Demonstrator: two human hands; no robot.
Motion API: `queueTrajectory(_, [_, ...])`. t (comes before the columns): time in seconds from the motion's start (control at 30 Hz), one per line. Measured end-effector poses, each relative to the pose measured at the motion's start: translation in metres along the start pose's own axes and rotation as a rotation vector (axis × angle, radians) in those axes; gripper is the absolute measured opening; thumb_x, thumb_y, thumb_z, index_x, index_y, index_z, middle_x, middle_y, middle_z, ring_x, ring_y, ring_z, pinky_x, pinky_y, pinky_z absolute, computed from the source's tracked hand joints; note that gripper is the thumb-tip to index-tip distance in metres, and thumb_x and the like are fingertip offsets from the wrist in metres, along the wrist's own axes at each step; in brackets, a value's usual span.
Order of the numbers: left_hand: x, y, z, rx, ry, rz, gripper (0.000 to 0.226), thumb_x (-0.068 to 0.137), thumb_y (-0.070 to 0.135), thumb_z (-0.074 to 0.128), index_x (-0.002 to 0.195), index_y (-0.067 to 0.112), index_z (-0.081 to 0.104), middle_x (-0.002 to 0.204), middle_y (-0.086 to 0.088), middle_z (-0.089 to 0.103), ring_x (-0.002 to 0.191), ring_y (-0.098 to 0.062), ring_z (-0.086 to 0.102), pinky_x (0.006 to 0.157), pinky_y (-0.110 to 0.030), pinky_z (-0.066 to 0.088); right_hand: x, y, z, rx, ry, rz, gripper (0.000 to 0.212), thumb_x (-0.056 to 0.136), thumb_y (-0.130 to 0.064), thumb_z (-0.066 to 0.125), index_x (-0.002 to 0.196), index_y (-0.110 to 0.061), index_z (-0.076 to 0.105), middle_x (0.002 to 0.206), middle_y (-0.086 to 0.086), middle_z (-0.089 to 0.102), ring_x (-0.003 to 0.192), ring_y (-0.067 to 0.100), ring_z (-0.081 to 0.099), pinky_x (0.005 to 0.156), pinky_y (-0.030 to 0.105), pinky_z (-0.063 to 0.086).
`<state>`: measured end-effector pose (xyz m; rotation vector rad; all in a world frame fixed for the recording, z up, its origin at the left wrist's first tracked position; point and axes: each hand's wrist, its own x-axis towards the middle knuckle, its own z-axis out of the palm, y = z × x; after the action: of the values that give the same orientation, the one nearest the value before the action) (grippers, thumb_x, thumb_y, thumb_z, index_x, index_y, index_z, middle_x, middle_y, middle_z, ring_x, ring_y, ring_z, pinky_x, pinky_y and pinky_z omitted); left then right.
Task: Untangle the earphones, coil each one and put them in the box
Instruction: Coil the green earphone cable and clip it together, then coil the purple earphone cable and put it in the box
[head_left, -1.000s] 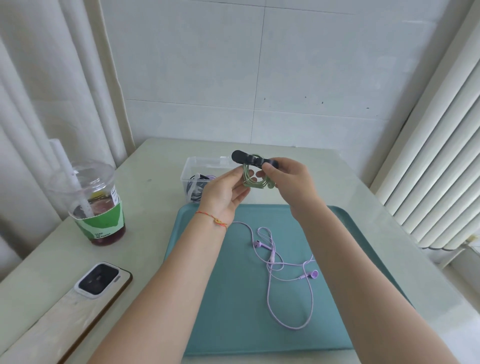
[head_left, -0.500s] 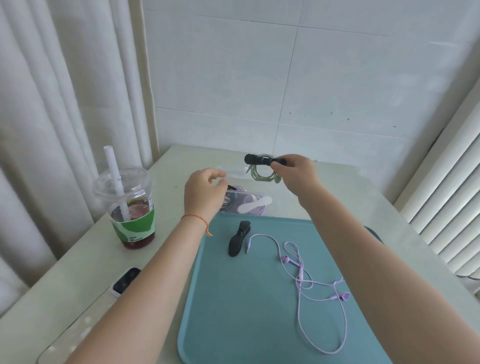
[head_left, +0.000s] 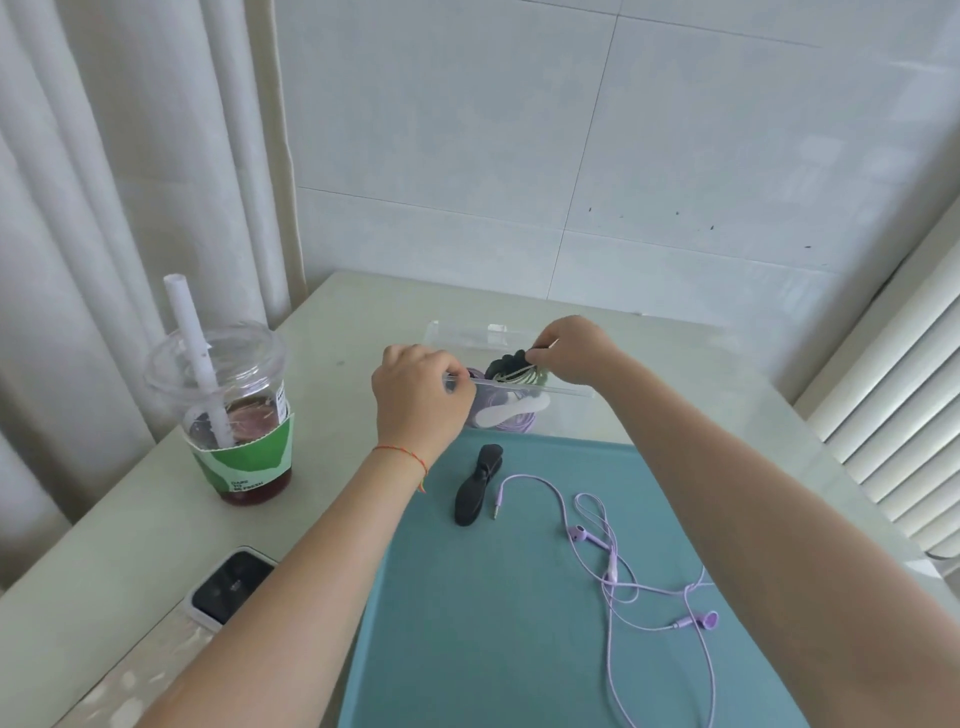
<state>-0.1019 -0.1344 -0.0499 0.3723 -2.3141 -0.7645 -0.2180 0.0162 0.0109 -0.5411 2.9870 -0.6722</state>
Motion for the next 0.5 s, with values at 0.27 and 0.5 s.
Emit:
queueTrajectory(0.27, [-0.003, 0.002, 0.001, 0.046, -0.012, -0.001, 0.014, 0.085, 0.017, 0.058, 0.081, 0.019, 0.071, 0.085, 0.000, 0.066, 0.102, -0.029, 0.047, 0.077, -0.035, 0.038, -0.002, 0.005, -0.002, -0.287, 0.201, -0.001, 0.029, 0.090, -0.010, 0.045, 0.102, -0.017, 0.070, 0.108, 0.004, 0.066, 0.115, 0.028, 0.045, 0.088, 0.035, 0.034])
queueTrajectory(0.5, [-0.008, 0.026, -0.001, 0.073, -0.092, 0.057, 0.026, 0.085, 0.014, 0.055, 0.103, 0.019, 0.072, 0.107, -0.003, 0.066, 0.113, -0.028, 0.046, 0.092, -0.034, 0.036, -0.034, 0.018, -0.021, -0.094, 0.298, -0.056, 0.021, 0.088, -0.015, 0.048, 0.096, -0.015, 0.068, 0.098, 0.004, 0.062, 0.095, 0.027, 0.055, 0.072, 0.029, 0.039])
